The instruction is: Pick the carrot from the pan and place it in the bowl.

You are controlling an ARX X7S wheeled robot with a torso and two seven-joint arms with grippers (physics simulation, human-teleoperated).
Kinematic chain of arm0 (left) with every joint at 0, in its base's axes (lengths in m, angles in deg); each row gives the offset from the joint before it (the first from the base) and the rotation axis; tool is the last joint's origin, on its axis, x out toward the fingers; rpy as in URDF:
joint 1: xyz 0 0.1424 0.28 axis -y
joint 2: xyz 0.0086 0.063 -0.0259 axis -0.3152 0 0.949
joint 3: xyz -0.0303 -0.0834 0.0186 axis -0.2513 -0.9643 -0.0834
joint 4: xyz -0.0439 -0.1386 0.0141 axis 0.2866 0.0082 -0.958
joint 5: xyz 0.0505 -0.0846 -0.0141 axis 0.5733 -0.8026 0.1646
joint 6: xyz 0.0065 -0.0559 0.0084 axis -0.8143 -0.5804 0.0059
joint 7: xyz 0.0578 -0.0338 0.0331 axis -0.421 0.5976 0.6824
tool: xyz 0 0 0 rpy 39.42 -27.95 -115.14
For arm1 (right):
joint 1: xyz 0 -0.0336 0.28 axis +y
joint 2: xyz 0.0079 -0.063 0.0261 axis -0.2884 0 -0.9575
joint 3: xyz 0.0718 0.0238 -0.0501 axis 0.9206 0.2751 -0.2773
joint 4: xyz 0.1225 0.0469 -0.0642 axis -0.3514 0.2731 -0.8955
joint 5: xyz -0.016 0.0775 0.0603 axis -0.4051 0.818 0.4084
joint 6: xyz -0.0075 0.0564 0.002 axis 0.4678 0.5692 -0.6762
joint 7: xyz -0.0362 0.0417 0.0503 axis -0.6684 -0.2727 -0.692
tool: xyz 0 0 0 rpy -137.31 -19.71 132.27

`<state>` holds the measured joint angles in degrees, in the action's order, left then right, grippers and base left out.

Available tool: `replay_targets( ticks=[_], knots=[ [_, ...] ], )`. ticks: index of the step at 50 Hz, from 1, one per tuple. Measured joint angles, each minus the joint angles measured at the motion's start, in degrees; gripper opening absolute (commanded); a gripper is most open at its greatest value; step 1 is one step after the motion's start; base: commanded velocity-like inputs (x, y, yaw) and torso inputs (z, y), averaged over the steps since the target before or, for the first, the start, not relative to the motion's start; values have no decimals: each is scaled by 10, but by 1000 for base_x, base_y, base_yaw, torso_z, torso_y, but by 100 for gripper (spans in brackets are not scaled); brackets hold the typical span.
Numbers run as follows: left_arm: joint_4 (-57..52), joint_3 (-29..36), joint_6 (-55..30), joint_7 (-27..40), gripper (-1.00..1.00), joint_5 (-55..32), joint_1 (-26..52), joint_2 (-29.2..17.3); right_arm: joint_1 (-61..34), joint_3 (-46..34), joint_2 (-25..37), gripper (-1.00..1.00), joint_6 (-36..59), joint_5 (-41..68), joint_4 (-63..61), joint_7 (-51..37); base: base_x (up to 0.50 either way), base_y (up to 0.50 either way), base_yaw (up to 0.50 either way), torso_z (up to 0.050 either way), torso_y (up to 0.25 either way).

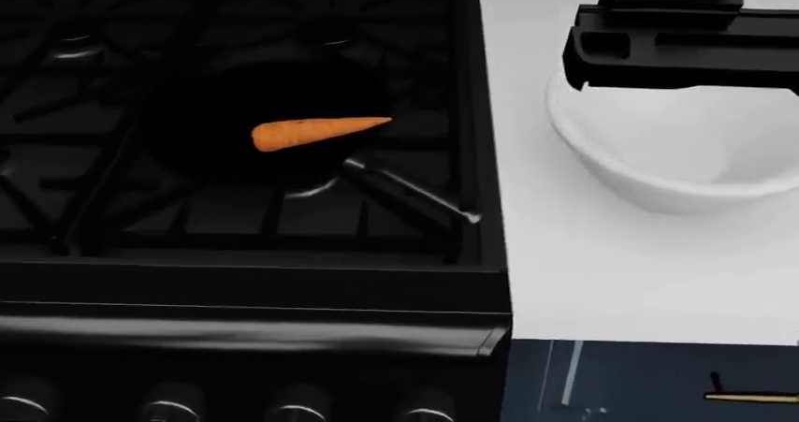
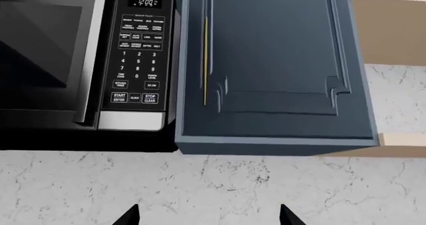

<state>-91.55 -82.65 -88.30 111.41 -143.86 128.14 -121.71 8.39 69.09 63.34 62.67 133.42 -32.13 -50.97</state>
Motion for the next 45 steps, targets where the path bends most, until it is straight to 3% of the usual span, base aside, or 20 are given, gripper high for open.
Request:
replay_targets(
  ticks=[13, 45],
  knots=[
    [-10, -3, -7, 23, 100, -33, 15, -8, 2, 7, 7, 100, -5, 16, -6, -6, 370, -63, 0, 0, 0],
    [-11, -18, 24, 3, 100, 0, -33, -24, 8, -20, -16, 100, -8, -12, 3, 9, 411, -82, 0, 0, 1]
  ],
)
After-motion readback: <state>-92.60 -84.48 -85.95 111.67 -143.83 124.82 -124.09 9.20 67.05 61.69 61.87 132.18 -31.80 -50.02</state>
